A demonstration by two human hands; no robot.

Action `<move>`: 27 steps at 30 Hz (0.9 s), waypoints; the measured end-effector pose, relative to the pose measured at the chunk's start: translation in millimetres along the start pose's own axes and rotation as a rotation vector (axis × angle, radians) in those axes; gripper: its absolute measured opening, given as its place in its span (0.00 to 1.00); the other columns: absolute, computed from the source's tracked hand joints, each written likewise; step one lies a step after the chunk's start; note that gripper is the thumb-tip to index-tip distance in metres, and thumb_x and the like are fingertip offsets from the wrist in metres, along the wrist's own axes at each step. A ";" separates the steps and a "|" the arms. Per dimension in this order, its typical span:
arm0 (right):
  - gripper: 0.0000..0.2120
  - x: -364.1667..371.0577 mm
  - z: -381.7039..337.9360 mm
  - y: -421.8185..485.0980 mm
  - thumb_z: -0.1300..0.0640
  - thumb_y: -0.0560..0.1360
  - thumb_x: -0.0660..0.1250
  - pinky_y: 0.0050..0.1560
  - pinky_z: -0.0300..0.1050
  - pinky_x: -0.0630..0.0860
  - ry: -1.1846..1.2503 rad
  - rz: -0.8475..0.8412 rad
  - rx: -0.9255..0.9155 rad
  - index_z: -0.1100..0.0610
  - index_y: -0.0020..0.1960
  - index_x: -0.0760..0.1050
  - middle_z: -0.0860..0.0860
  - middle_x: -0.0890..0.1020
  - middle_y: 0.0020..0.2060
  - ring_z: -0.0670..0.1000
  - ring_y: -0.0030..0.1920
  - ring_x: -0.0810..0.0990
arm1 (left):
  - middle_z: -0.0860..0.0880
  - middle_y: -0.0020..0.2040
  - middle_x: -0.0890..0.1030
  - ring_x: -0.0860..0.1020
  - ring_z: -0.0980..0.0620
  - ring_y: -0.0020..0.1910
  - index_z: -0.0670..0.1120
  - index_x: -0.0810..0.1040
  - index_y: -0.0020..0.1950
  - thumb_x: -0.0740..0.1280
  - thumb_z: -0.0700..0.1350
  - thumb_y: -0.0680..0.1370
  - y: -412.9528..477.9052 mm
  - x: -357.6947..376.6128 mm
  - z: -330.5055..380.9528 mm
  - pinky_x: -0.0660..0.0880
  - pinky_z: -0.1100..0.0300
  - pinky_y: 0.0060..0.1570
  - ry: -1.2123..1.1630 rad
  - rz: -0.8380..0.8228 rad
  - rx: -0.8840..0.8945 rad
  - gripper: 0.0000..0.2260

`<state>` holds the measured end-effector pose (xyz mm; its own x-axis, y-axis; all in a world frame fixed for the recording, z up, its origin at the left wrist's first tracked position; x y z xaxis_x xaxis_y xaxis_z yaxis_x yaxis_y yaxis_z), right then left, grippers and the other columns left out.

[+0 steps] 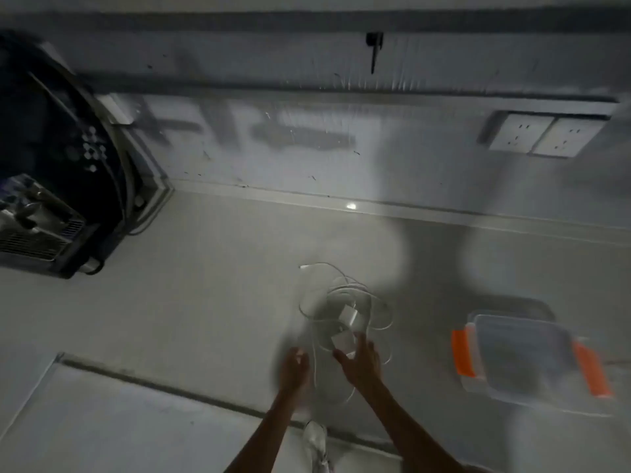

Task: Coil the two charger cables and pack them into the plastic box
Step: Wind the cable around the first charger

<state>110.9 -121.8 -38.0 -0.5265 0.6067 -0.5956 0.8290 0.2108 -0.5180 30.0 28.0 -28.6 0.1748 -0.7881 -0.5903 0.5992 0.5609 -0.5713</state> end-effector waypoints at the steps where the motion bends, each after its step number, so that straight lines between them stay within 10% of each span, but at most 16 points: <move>1: 0.34 6.7 -2.2 3.2 0.44 0.74 0.70 0.65 0.54 0.69 -0.033 -0.002 0.029 0.56 0.74 0.61 0.61 0.72 0.66 0.63 0.67 0.71 | 0.35 0.63 0.78 0.76 0.38 0.63 0.32 0.74 0.63 0.59 0.39 0.82 9.0 0.0 -2.9 0.70 0.50 0.63 -0.002 -0.033 -0.004 0.14; 6: 0.31 18.5 -7.2 6.7 0.48 0.75 0.70 0.59 0.54 0.73 -0.043 0.061 0.124 0.56 0.73 0.63 0.62 0.69 0.65 0.63 0.63 0.75 | 0.36 0.49 0.79 0.81 0.39 0.47 0.41 0.74 0.56 0.61 0.41 0.81 11.8 7.0 0.5 0.79 0.50 0.46 -0.248 -0.285 -0.142 0.06; 11: 0.17 11.0 -17.5 -2.6 0.59 0.72 0.75 0.41 0.49 0.77 0.215 0.029 0.147 0.63 0.56 0.75 0.65 0.79 0.52 0.60 0.43 0.82 | 0.46 0.29 0.69 0.66 0.54 0.24 0.45 0.71 0.40 0.63 0.41 0.79 -1.5 1.6 25.0 0.64 0.63 0.26 -0.173 -0.425 0.072 0.08; 14: 0.06 2.9 -27.7 -25.6 0.55 0.72 0.73 0.41 0.49 0.82 0.464 -0.147 0.065 0.57 0.46 0.83 0.60 0.85 0.44 0.56 0.38 0.85 | 0.41 0.44 0.80 0.78 0.49 0.34 0.44 0.76 0.56 0.64 0.41 0.78 -12.2 -9.2 39.3 0.73 0.59 0.33 -0.072 -0.433 0.304 0.07; 17: 0.12 -6.8 -32.1 -37.4 0.57 0.78 0.65 0.52 0.56 0.82 0.739 -0.224 -0.025 0.61 0.59 0.78 0.61 0.85 0.52 0.61 0.51 0.84 | 0.44 0.61 0.78 0.80 0.48 0.55 0.44 0.67 0.75 0.58 0.41 0.77 -29.8 -37.3 61.2 0.76 0.61 0.55 0.178 -0.323 0.686 0.24; 22: 0.19 -67.4 -89.0 -47.0 0.60 0.74 0.61 0.50 0.50 0.83 0.279 0.256 -0.539 0.56 0.65 0.76 0.53 0.84 0.59 0.55 0.55 0.85 | 0.44 0.51 0.79 0.77 0.57 0.44 0.48 0.78 0.67 0.62 0.40 0.76 -66.1 -100.1 91.4 0.74 0.68 0.47 -0.074 -0.283 0.913 0.20; 27: 0.20 -115.9 -152.1 -50.0 0.62 0.73 0.60 0.49 0.44 0.81 -0.161 0.406 -0.782 0.53 0.65 0.72 0.51 0.73 0.65 0.53 0.60 0.74 | 0.40 0.44 0.82 0.81 0.44 0.44 0.40 0.84 0.49 0.65 0.35 0.76 -47.6 -138.7 75.3 0.80 0.56 0.43 -0.763 -0.422 0.386 0.08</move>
<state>159.2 -86.0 150.3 -0.1358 0.6462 -0.7510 0.8177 0.5011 0.2833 36.0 91.5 123.4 0.2663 -0.9359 0.2305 0.9220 0.1775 -0.3442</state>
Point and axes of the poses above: each hand's wrist, its own y-axis towards the middle knuckle, its own x-axis out of the palm, z = x × y, the point moved 5 cm from there along y, towards the middle knuckle
